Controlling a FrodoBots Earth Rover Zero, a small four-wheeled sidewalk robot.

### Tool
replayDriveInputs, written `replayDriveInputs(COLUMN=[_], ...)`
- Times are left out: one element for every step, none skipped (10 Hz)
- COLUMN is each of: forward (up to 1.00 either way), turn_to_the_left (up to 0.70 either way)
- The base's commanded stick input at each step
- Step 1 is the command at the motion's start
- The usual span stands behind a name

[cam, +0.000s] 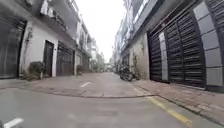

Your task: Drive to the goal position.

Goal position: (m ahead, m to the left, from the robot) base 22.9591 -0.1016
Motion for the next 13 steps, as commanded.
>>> replayDriveInputs(forward=[0.48,0.48,0.48,0.48,0.48,0.48,0.48,0.48,0.48,0.48,0.48,0.48,0.48], turn_to_the_left=[0.01,0.01,0.01,0.01,0.01,0.01,0.01,0.01,0.01,0.01,0.01,0.01,0.01])
